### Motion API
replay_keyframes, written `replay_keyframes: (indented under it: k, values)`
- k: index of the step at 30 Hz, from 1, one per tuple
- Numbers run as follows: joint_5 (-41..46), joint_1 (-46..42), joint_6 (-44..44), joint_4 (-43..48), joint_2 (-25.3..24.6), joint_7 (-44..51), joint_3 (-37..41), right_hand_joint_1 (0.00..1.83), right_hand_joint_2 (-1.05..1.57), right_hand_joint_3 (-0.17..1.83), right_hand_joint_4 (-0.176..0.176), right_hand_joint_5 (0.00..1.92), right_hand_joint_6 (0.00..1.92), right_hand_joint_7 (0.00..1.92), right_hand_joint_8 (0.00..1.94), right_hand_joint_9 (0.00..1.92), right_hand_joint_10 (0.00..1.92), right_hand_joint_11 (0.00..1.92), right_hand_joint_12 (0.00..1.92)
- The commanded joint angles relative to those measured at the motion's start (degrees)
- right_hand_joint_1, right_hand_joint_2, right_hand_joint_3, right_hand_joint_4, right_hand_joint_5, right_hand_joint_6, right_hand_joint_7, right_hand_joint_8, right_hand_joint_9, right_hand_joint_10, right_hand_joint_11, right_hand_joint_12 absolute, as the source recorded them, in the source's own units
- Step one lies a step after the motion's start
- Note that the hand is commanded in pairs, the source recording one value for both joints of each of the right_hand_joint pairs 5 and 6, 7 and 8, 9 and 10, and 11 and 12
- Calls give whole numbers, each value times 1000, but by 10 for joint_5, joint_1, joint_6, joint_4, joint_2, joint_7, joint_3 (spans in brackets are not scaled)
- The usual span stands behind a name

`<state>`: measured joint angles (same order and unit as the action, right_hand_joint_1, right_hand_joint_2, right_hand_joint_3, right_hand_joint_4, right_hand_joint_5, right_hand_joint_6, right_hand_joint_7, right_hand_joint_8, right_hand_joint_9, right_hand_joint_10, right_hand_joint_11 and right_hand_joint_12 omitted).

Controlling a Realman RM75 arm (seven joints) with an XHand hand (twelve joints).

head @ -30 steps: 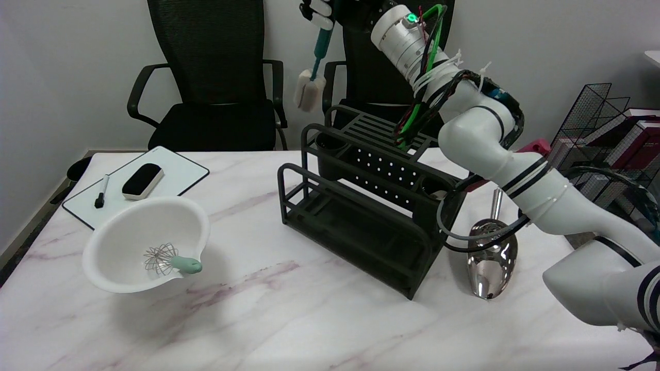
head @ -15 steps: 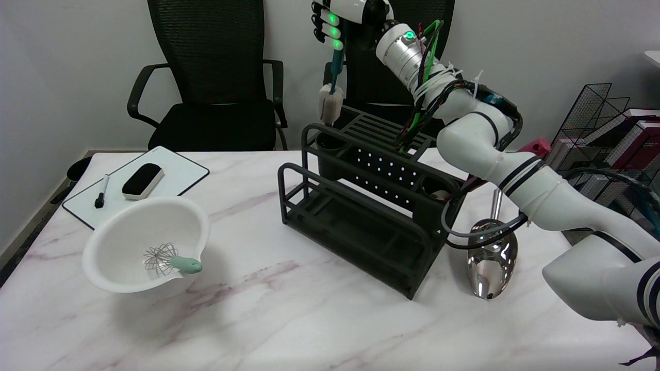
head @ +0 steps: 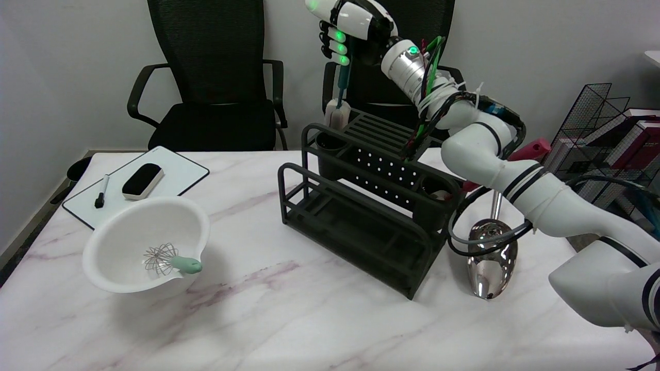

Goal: Place the blue sponge bottle brush into the kitchen storage rack.

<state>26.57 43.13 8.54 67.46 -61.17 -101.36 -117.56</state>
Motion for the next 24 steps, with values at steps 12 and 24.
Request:
replay_keyframes:
  k: [12,24]
  values:
    - [-6,-34,5,16,21,-44,-17,1020,1571,326,0,1920,1920,1920,1920,1920,1920,1871,1871]
    - [-6,-24,17,18,7,-58,-20,1020,1571,321,0,1920,1920,1920,1920,1920,1920,1873,1873]
